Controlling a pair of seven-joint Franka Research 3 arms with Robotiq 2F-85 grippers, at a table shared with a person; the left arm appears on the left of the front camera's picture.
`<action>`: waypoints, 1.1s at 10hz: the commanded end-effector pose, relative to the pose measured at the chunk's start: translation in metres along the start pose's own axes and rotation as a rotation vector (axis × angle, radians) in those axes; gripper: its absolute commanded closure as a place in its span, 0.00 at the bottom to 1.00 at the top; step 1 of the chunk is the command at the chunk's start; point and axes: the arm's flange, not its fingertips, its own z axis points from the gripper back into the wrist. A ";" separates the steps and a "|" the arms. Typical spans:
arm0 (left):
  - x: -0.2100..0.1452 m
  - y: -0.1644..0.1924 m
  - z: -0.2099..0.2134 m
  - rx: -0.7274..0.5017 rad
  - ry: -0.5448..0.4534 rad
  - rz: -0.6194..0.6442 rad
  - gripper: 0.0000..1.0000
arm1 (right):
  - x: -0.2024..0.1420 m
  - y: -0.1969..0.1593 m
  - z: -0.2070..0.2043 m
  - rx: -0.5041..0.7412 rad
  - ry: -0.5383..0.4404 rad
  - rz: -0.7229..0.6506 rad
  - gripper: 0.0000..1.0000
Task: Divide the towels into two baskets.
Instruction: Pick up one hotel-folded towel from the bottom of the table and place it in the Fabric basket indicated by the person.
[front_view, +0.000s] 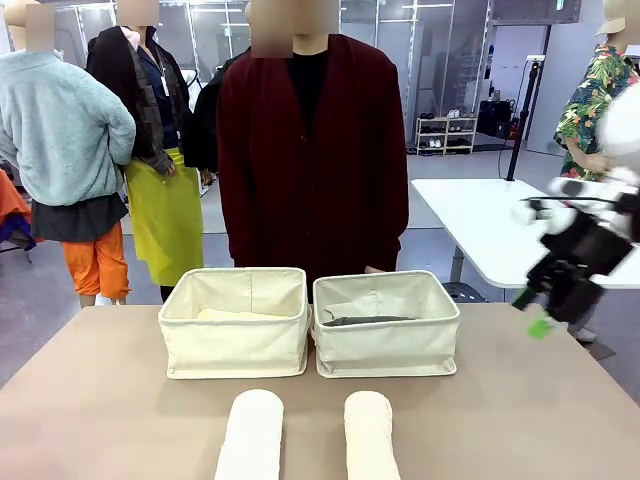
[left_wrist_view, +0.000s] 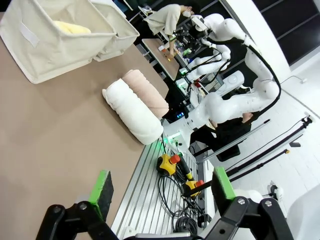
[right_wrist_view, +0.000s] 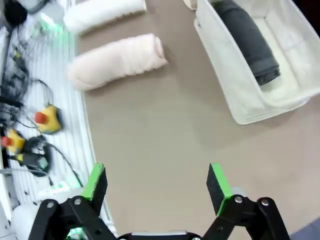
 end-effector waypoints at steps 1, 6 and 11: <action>-0.004 -0.006 0.001 -0.001 0.003 0.003 0.00 | -0.071 -0.003 0.035 0.071 -0.236 -0.235 0.00; -0.004 -0.006 0.001 -0.001 0.003 0.003 0.00 | -0.241 0.003 0.030 0.295 -0.659 -0.656 0.00; -0.004 -0.006 0.001 -0.001 0.003 0.003 0.00 | -0.269 0.006 0.014 0.320 -0.668 -0.726 0.00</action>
